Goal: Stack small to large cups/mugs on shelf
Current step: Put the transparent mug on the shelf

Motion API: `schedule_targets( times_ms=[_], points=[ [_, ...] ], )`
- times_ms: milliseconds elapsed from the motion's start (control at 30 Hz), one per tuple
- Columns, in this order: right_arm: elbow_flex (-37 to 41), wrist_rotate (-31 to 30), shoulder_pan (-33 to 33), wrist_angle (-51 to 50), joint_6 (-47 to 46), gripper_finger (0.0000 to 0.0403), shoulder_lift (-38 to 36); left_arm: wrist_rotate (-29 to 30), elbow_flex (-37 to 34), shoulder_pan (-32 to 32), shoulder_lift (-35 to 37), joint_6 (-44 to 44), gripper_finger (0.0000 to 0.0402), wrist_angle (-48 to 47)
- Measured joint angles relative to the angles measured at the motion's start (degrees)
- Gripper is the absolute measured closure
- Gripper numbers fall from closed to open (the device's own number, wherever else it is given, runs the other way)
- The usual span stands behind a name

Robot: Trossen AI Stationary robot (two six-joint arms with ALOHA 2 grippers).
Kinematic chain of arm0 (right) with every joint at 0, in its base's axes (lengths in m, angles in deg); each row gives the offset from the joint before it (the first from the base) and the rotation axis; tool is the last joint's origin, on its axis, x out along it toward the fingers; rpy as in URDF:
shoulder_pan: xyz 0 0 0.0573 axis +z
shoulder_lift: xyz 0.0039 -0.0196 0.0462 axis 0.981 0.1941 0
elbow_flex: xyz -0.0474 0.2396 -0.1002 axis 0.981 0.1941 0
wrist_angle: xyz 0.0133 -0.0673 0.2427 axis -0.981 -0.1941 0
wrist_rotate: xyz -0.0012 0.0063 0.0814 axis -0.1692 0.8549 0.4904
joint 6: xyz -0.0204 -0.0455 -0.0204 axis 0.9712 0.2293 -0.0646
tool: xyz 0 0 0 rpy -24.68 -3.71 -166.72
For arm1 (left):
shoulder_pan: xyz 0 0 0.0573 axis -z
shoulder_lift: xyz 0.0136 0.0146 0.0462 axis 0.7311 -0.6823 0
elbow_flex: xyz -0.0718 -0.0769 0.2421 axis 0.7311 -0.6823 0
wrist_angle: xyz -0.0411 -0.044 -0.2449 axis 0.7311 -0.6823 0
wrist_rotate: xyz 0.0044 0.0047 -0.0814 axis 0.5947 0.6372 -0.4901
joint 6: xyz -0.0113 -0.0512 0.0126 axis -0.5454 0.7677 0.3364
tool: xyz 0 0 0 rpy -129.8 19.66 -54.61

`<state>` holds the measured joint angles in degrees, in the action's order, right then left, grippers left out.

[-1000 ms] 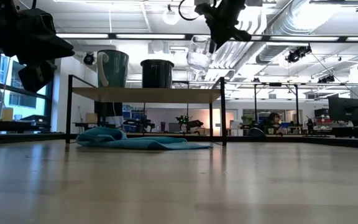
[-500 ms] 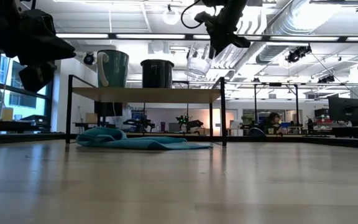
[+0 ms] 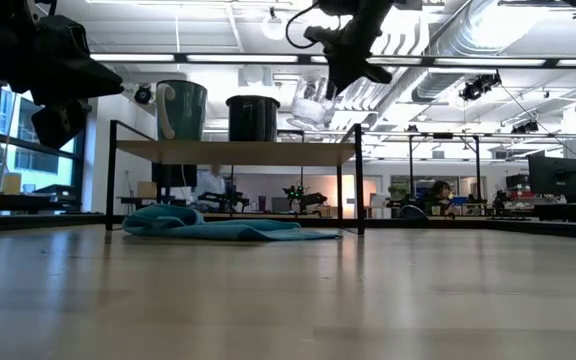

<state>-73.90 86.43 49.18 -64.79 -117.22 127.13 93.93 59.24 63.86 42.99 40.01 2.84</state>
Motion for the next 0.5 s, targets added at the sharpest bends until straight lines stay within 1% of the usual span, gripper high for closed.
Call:
schedule_targets(
  times_ms=[67, 133, 200, 300, 333, 367, 400, 500],
  points=[
    [-1.99, 0.4, 0.0, -1.16, 0.55, 0.0403, 1.67, 0.0, 0.0, 0.0, 0.0, 0.02, 0.0376, 0.14],
    [-6.15, 0.45, 0.0, -3.87, 1.48, 0.0403, 4.27, 0.0, 0.0, 0.0, 0.02, 0.1, 0.0376, 0.38],
    [-12.62, 0.26, 0.0, -7.25, 3.2, 0.0403, 7.59, 0.0, 0.0, 0.0, 0.02, 0.24, 0.0376, 0.45],
    [-23.35, -1.54, -0.04, -12.99, 5.41, 0.0403, 13.09, 0.0, 0.0, 0.0, 0.02, 0.46, 0.0376, 0.5],
    [-22.57, -1.82, -0.17, -11.71, 5.73, 0.0403, 12.68, 0.0, 0.0, 0.0, 0.02, 0.86, 0.0376, 0.48],
    [-19.39, -0.31, -0.88, -10.0, 5.21, 0.0403, 11.24, 0.0, 0.0, 0.0, 0.02, 1.2, 0.0376, 0.49],
    [-17.58, 0.96, -1.36, -10.55, 4.65, 0.0403, 10.58, 0.0, 0.0, 0.0, 0.02, 1.33, 0.0376, 0.55],
    [-15.8, -0.11, -2.34, -15.78, 4.19, 0.0403, 9.82, -0.26, 0.0, 0.02, 0.02, 1.4, 0.0376, 1.25]
  ],
)
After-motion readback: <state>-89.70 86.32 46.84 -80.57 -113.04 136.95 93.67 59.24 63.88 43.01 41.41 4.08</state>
